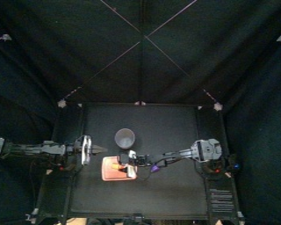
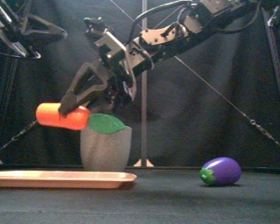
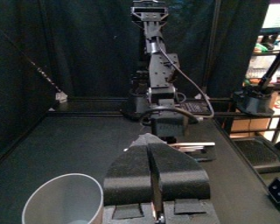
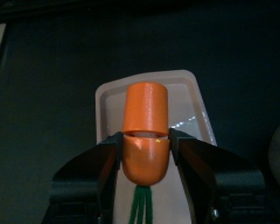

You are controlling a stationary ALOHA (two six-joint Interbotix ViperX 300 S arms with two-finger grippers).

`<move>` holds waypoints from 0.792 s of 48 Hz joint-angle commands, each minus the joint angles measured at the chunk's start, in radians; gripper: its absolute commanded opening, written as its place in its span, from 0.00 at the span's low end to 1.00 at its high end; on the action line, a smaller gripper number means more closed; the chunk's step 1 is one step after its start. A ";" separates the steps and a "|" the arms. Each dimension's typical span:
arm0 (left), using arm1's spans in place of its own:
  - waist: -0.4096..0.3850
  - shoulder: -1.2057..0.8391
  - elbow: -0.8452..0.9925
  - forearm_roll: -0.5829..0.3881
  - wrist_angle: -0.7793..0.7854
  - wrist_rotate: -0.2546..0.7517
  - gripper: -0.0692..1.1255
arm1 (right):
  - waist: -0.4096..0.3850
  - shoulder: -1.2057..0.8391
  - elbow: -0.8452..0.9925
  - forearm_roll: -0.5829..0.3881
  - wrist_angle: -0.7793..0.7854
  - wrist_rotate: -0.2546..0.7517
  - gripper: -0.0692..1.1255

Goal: Pick the carrot then place it on the pink plate
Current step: Drop carrot on the pink plate and return to neutral

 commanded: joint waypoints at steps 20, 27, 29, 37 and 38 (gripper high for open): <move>0.002 0.000 -0.018 0.002 -0.005 0.000 0.03 | -0.014 -0.080 -0.020 -0.017 0.020 0.000 0.92; 0.002 0.000 -0.020 0.002 -0.005 0.000 0.03 | -0.061 -0.213 0.048 -0.066 0.000 0.003 0.92; 0.002 0.000 -0.020 0.002 -0.005 0.002 0.03 | -0.072 -0.256 0.074 -0.072 -0.017 0.003 0.92; 0.002 0.000 -0.018 0.002 -0.005 0.002 0.03 | -0.109 -0.459 0.221 -0.080 -0.152 0.000 0.92; 0.002 0.000 -0.018 0.003 -0.005 0.002 0.03 | -0.112 -0.483 0.242 -0.080 -0.172 0.000 0.92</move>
